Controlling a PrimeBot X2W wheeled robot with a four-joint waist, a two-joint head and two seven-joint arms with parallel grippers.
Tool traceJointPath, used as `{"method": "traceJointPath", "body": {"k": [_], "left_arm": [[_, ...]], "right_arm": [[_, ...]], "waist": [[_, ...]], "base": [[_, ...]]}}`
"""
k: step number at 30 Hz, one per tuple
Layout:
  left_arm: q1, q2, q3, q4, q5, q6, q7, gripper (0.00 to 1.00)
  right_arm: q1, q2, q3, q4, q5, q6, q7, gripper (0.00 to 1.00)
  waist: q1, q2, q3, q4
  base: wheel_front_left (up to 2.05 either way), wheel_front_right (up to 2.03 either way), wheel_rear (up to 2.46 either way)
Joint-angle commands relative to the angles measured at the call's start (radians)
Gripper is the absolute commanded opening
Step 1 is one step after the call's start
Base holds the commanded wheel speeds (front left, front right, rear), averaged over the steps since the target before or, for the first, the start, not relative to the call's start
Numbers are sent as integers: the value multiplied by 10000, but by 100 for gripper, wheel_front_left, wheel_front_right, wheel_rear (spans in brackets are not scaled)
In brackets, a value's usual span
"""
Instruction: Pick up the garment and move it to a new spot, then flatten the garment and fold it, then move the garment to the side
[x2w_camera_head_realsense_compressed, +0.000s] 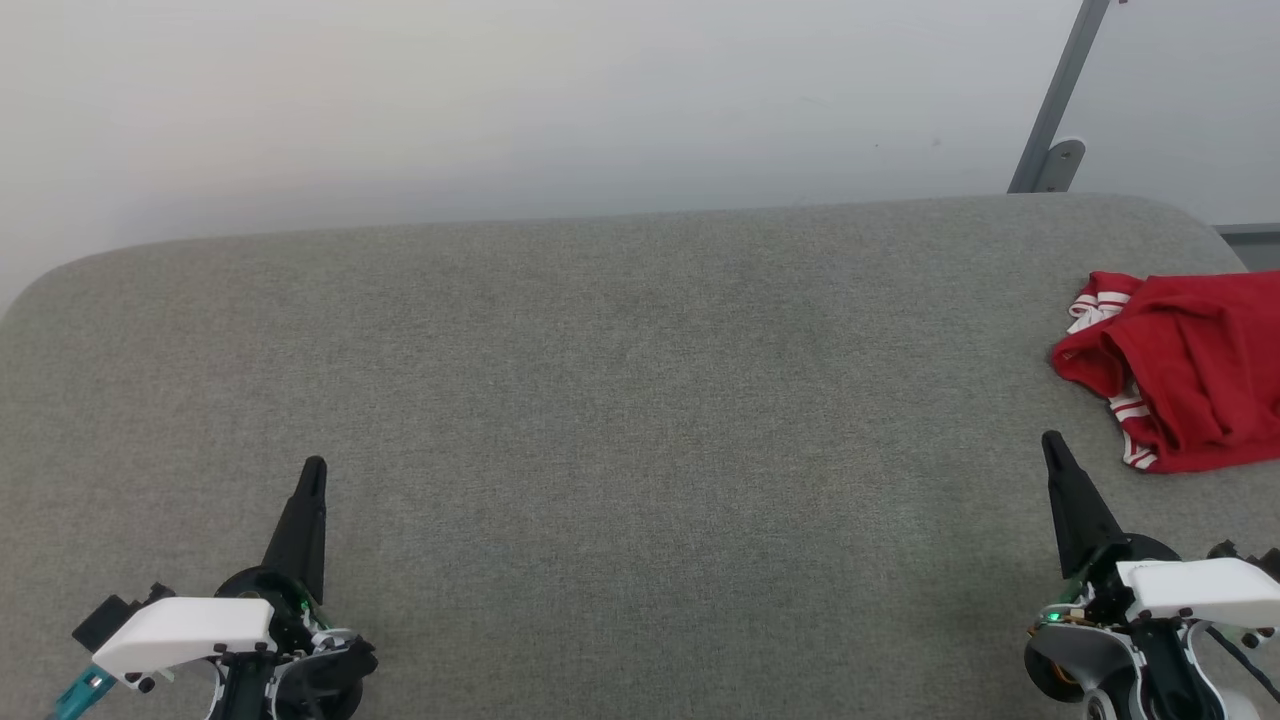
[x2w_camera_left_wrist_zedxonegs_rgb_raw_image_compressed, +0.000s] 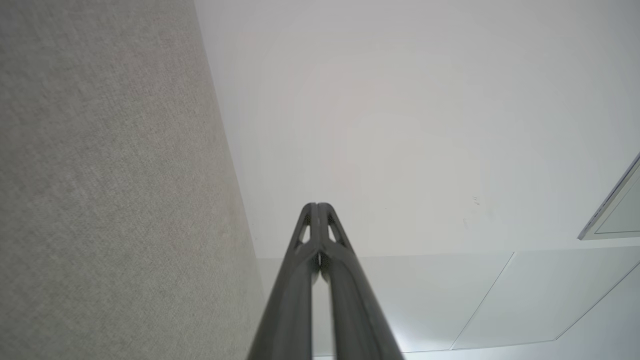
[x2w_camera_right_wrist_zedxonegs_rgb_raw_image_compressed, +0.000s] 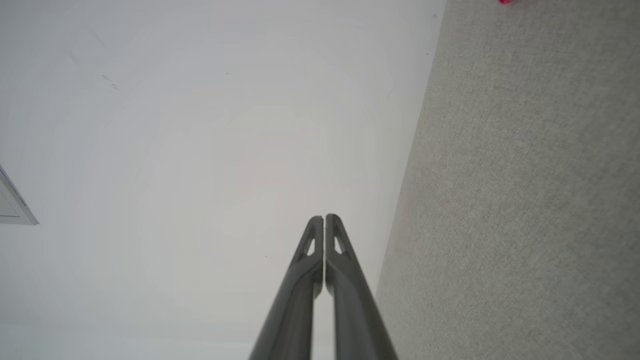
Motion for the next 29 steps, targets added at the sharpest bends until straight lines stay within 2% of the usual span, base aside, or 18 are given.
{"method": "traceJointPath", "body": {"k": [1, 29], "left_arm": [[-118, -14, 26, -4, -27, -57, 60, 0], [-119, -17, 34, -4, -13, -57, 54, 0]], "right_arm": [[-46, 14, -2, 28, 35, -3, 28, 0], [-45, 15, 5, 28, 40, -3, 19, 0]], "waist": [[-1, -1, 0, 0], [-1, -1, 0, 0]], "base": [[0, 0, 0], [0, 0, 0]]}}
